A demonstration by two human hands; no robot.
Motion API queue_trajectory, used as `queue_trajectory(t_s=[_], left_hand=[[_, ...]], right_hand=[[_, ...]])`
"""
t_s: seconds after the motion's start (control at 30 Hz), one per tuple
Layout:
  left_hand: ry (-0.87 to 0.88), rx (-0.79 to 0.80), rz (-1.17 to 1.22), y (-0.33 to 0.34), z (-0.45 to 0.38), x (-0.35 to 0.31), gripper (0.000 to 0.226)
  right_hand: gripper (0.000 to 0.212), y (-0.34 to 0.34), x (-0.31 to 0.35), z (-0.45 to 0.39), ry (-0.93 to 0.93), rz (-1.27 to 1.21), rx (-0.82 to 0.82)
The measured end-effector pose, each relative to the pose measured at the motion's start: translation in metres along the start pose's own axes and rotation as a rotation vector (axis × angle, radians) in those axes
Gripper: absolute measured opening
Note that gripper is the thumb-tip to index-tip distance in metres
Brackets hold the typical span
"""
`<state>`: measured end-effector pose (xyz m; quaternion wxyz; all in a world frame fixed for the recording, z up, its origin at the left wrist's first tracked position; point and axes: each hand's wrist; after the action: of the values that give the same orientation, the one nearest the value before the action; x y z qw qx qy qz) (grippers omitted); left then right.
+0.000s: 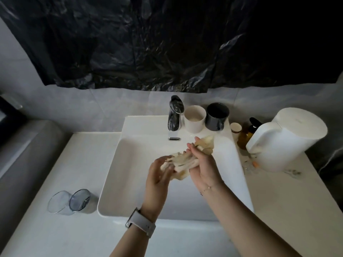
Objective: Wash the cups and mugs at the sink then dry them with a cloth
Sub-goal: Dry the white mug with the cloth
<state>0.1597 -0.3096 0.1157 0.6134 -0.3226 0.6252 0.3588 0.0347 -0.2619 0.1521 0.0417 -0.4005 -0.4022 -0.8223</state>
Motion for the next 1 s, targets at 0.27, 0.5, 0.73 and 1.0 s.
queue_trajectory(t_s=[0.27,0.5,0.73,1.0], left_hand=[[-1.008,0.132,1.030,-0.003,-0.007,-0.031,0.067],[-1.070,-0.345,1.311,0.017,-0.047,-0.013,0.057],[-0.861,-0.469,1.337,0.012,-0.049,0.018,0.061],[-0.673,-0.399,0.950,0.024,-0.052,0.035,0.058]], right_hand=[[0.037,0.012,-0.020,0.028,-0.156,0.592,0.071],[0.019,0.006,-0.036,0.023,-0.130,0.263,-0.070],[0.068,-0.005,-0.052,-0.022,0.381,-0.282,-0.398],[0.063,0.004,-0.038,-0.031,0.773,-0.379,-0.696]])
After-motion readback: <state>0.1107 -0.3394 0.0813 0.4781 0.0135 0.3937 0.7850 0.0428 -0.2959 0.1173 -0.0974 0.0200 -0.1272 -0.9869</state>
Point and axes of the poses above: each hand's wrist, its own z-axis away from the middle knuckle, its own y-axis out of the palm, x = y × z, and after that the axes turned 7 degrees about z, right-handed
